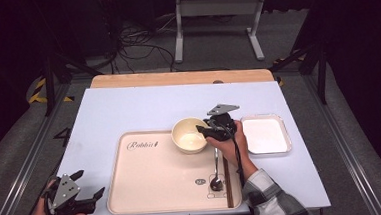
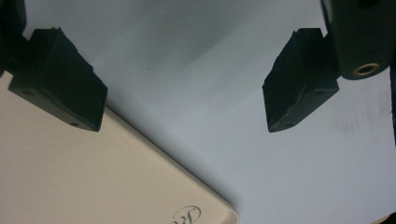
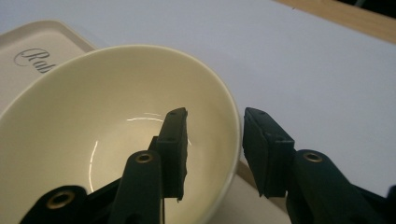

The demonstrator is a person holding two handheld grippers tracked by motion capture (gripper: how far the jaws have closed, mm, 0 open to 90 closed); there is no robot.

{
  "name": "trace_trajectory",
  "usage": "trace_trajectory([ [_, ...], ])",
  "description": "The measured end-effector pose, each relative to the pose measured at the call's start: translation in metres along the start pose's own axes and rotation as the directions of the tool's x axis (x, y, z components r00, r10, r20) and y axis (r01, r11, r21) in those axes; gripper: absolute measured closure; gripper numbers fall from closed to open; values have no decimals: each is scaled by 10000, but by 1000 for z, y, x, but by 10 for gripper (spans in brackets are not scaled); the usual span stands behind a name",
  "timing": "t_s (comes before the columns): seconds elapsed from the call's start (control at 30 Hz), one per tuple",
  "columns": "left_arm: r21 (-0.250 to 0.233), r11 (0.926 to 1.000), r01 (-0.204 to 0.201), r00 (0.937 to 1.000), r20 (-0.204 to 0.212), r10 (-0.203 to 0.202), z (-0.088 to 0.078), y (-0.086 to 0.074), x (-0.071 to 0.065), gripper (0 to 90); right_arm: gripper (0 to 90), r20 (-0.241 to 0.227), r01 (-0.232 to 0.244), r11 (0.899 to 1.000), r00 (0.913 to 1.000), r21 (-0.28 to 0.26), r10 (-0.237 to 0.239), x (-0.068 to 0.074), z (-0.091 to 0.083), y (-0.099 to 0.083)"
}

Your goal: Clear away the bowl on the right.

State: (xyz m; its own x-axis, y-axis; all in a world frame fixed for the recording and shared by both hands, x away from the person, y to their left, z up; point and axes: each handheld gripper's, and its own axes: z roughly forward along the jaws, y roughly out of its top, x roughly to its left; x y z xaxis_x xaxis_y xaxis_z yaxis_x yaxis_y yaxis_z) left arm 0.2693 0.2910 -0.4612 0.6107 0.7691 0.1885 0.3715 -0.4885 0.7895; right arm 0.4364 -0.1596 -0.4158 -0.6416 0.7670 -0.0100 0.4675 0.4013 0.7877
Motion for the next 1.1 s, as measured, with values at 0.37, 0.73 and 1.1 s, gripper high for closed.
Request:
trace_trajectory([
  [0.37, 18, 10000, -8, 9998, 185, 8, 0, 0, -2, 145, 538, -162, 916, 9938, 9956, -633, -928, 2, -28, 2],
  [0.73, 32, 9999, -134, 9998, 166, 134, -1, 1, -2, 142, 491, -686, 1470, 9857, 9859, -820, -1527, 2, -55, 2],
  [1.1, 44, 9999, -163, 9996, 217, 162, -1, 1, -2, 140, 433, -621, 1218, 9870, 9897, -1052, -1288, -11, -79, -3],
])
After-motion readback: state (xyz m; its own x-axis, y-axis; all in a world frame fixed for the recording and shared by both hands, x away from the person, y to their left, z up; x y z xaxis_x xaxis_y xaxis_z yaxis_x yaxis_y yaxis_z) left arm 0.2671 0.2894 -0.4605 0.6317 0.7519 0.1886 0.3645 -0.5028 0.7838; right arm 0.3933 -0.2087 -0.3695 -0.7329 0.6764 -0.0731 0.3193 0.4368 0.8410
